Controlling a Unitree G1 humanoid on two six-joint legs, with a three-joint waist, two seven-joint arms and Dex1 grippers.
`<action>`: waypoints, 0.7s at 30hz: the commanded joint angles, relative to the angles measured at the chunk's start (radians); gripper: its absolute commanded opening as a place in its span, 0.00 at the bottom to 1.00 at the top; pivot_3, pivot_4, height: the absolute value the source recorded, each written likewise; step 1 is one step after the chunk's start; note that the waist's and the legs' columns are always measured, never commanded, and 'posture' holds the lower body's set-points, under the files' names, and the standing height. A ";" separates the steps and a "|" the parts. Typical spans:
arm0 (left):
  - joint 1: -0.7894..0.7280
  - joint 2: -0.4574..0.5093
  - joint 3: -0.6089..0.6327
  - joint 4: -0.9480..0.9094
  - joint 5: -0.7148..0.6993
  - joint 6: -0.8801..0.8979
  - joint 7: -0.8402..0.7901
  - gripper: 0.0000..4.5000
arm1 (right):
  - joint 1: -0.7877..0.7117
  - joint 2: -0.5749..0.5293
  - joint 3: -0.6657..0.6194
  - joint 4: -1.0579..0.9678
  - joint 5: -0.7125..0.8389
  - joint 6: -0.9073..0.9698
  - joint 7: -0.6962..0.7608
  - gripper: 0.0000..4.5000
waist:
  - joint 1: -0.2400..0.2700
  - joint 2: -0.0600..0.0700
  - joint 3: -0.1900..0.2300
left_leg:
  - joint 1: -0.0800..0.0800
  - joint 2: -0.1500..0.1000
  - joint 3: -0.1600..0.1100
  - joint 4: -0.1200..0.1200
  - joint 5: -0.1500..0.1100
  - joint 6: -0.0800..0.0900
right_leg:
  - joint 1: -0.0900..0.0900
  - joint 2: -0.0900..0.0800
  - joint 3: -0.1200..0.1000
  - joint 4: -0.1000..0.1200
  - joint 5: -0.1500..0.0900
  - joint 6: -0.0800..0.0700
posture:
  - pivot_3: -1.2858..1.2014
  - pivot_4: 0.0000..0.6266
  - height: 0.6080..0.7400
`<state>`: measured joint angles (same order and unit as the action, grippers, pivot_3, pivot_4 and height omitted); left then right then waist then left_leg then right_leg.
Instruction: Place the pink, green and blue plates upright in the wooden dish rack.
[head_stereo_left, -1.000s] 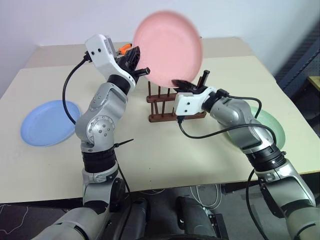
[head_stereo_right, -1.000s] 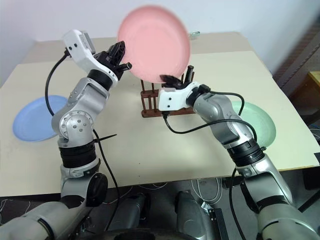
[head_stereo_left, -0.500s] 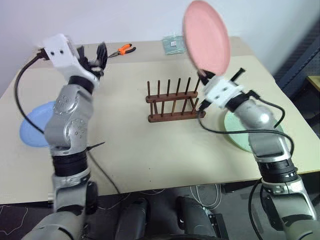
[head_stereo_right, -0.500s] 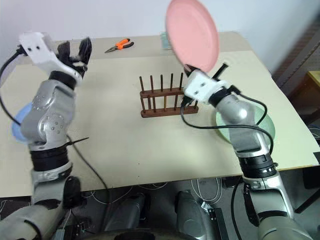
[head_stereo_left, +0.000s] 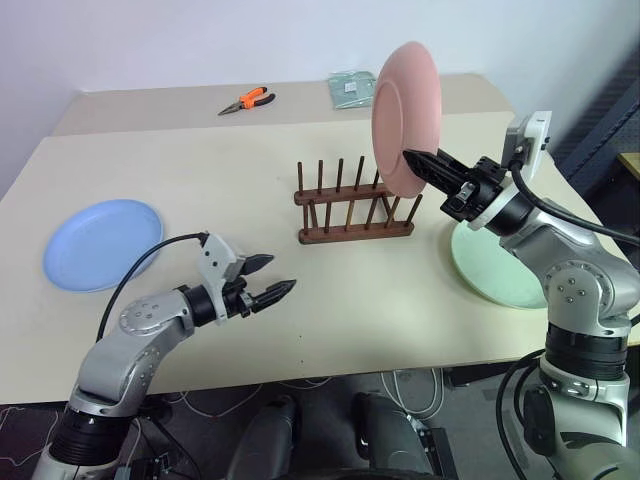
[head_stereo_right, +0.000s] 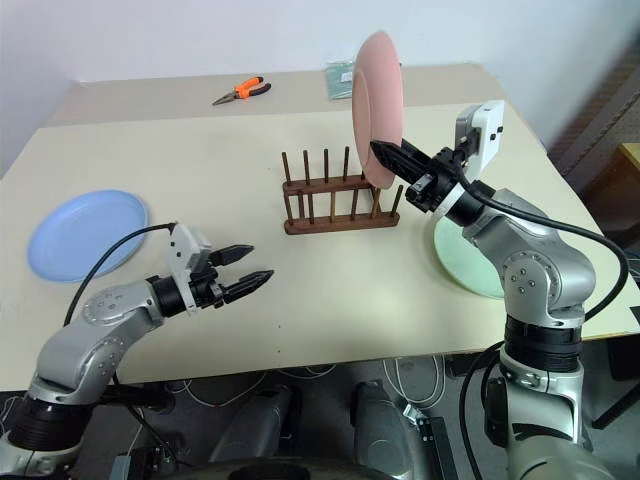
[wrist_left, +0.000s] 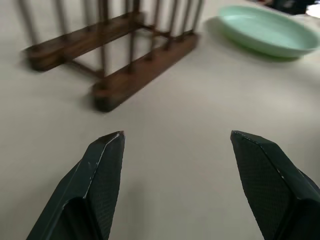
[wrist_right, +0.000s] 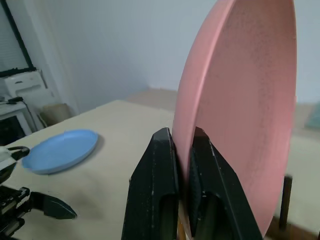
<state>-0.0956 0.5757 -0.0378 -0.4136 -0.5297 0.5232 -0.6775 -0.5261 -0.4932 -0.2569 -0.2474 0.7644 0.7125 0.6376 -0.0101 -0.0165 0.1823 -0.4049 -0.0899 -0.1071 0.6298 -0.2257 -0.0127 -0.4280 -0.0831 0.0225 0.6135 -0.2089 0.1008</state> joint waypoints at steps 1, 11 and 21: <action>-0.023 -0.023 -0.046 -0.059 0.017 -0.004 0.001 0.76 | -0.039 -0.005 -0.018 0.046 0.005 -0.025 0.001 0.00 | -0.001 0.000 0.000 | 0.000 0.000 0.000 0.000 0.000 0.000 | 0.000 0.000 0.000 0.000 0.000 0.000 | 0.52 0.24 0.98; -0.034 -0.075 -0.130 -0.097 0.048 -0.012 0.001 0.76 | -0.046 -0.018 -0.034 0.140 0.009 -0.033 0.011 0.00 | -0.001 0.001 0.000 | 0.000 0.000 0.001 0.000 0.000 0.000 | 0.000 0.001 0.000 0.000 0.000 0.001 | 0.52 0.24 0.98; -0.065 -0.140 -0.156 -0.054 0.149 -0.098 0.032 0.78 | -0.065 -0.042 -0.012 0.192 -0.117 -0.155 0.001 0.78 | -0.001 0.001 0.000 | 0.000 0.000 0.001 0.000 0.000 0.000 | 0.000 0.002 0.000 0.000 0.000 0.001 | 0.52 0.24 0.98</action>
<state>-0.1543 0.4400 -0.1882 -0.4612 -0.3950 0.4489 -0.6466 -0.5598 -0.5077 -0.2565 -0.0436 0.6864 0.6221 0.6403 -0.0112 -0.0156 0.1826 -0.4048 -0.0898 -0.1062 0.6301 -0.2256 -0.0126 -0.4282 -0.0812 0.0226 0.6139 -0.2085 0.1017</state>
